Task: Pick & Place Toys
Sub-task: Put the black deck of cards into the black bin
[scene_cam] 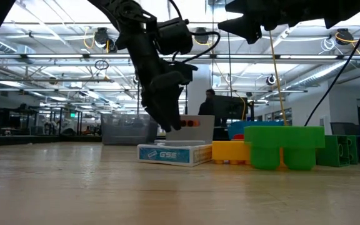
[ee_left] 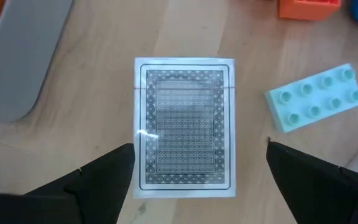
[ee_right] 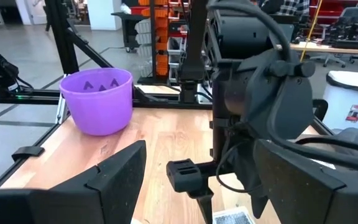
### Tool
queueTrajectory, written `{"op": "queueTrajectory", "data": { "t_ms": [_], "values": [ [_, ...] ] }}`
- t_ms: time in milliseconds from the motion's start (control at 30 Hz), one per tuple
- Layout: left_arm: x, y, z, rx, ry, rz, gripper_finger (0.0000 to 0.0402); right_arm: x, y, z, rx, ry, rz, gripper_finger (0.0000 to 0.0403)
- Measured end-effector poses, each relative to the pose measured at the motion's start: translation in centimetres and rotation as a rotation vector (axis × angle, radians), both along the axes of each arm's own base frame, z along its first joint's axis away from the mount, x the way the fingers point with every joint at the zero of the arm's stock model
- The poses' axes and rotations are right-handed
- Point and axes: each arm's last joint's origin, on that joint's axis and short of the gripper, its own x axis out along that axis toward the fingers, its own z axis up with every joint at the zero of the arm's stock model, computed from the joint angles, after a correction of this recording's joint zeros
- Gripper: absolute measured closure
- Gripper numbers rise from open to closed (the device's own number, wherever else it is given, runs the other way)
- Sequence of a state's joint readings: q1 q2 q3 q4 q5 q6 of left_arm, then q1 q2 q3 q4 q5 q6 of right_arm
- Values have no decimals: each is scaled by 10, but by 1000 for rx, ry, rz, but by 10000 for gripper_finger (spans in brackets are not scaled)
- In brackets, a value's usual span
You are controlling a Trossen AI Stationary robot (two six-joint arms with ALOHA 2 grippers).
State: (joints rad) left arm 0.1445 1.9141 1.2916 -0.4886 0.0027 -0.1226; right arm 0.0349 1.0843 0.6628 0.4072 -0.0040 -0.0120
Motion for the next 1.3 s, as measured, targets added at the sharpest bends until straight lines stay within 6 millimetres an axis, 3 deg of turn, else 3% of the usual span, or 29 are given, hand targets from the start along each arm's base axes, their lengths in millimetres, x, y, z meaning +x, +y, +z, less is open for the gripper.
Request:
{"op": "queueTrajectory", "data": {
  "t_ms": [533,800,1067,1300],
  "values": [
    [0,3,-17,49,-62,-18,30,0,0,0,-3,1,-2,115],
    [4,2,-44,22,2,-30,30,0,0,-1,-1,2,-2,115],
    [5,-1,-46,41,11,-5,30,0,0,-1,3,3,-3,115],
    [4,-2,-47,27,16,-12,88,0,0,-1,2,3,-1,115]
  ]
}}
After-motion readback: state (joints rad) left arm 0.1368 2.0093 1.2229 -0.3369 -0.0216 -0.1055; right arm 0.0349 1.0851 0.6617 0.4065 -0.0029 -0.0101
